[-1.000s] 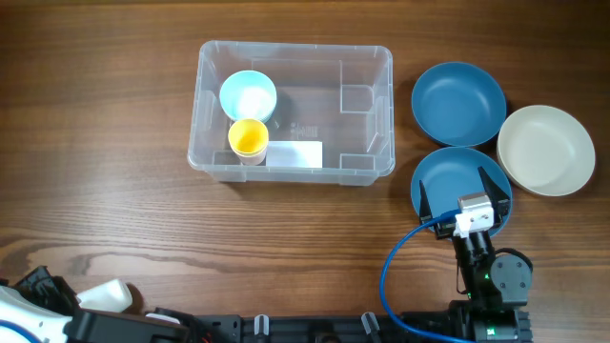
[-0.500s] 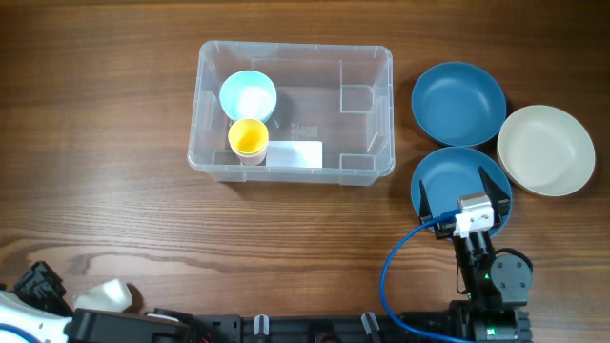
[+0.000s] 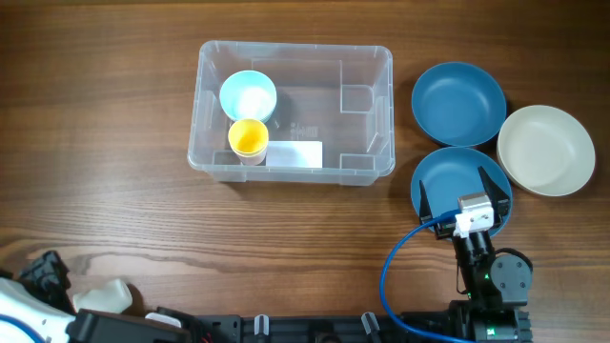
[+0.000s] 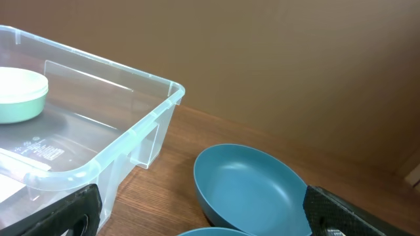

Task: Pack container
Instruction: 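Move the left gripper down to the white cup and grasp it, then lift the white cup with the left gripper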

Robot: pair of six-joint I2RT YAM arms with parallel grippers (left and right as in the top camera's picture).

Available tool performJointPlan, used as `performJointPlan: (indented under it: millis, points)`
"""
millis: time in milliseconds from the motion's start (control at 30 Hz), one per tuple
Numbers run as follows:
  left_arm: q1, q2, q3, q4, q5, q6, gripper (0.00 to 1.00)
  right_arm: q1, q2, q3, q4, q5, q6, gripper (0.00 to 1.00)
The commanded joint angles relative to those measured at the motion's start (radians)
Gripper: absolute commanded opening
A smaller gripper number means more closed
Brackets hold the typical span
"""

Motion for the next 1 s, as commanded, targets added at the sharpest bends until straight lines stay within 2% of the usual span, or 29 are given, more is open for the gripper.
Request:
performJointPlan:
  millis: [0, 200, 433, 700, 800, 967]
  points:
    - [-0.114, -0.016, -0.008, 0.018, -0.01, 0.142, 1.0, 0.005, 0.002, -0.001, 0.002, -0.017, -0.008, 1.0]
    - [-0.243, -0.016, -0.047, 0.011, -0.1, 0.108, 1.0, 0.005, 0.002, -0.001, 0.002, -0.017, -0.008, 1.0]
    - [-0.245, -0.017, -0.065, -0.005, -0.129, 0.041, 1.0, 0.005, 0.002, -0.001, 0.002, -0.017, -0.008, 1.0]
    - [-0.245, -0.017, -0.098, -0.05, -0.28, -0.258, 1.0, 0.005, 0.002, -0.001, 0.002, -0.017, -0.008, 1.0]
    - [-0.245, -0.017, -0.146, -0.002, -0.354, -0.301, 1.0, 0.005, 0.002, -0.001, 0.002, -0.017, -0.008, 1.0]
    - [-0.245, -0.016, -0.171, 0.02, -0.347, -0.361, 1.0, 0.005, 0.002, -0.001, 0.002, -0.017, -0.008, 1.0]
